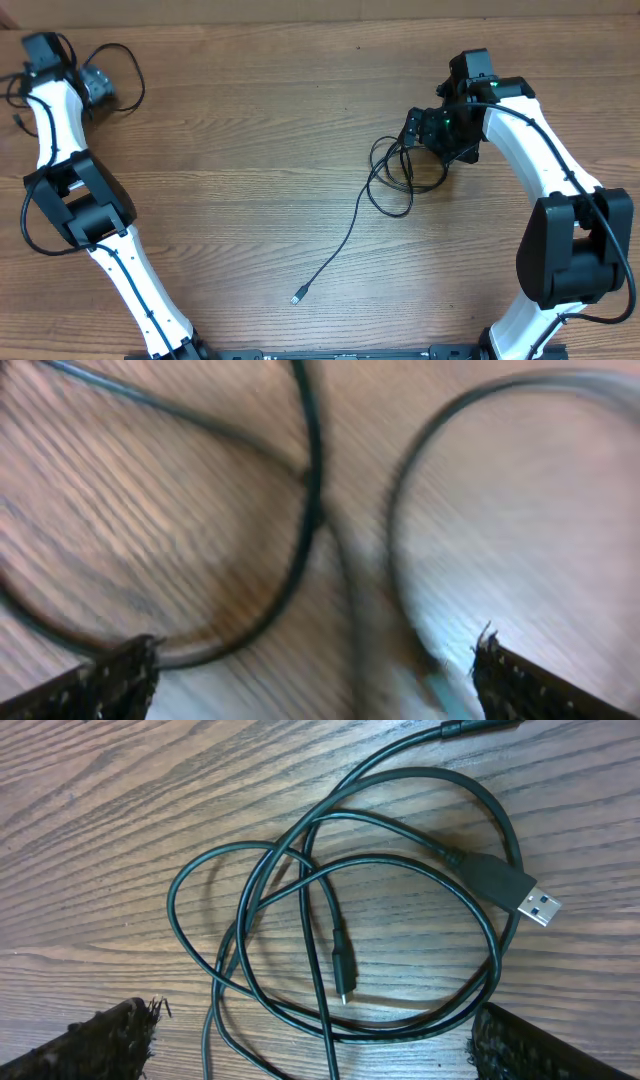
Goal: Untangle cables
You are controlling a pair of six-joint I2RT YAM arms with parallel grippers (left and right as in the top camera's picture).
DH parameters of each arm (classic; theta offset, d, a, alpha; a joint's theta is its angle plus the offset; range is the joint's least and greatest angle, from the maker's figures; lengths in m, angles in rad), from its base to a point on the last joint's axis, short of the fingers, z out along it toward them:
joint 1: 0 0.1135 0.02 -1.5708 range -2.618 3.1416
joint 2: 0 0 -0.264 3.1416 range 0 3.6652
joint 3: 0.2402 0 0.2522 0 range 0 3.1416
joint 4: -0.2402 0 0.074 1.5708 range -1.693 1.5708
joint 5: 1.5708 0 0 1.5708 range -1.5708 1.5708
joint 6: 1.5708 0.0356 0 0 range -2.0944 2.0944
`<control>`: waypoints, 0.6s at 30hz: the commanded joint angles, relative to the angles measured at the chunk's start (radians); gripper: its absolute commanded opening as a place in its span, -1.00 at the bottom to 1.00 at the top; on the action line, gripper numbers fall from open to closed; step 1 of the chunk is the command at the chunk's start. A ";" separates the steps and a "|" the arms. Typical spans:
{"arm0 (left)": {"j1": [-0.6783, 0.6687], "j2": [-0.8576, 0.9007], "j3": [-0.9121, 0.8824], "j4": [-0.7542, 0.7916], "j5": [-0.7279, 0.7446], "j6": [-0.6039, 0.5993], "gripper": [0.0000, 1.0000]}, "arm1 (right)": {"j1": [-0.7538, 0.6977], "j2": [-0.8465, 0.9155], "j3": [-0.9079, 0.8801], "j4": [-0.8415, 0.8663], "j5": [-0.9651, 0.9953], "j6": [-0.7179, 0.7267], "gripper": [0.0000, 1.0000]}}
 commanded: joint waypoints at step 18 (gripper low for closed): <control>-0.048 -0.196 0.734 -0.773 0.131 -0.029 0.99 | 0.002 -0.029 0.000 0.005 0.009 -0.004 1.00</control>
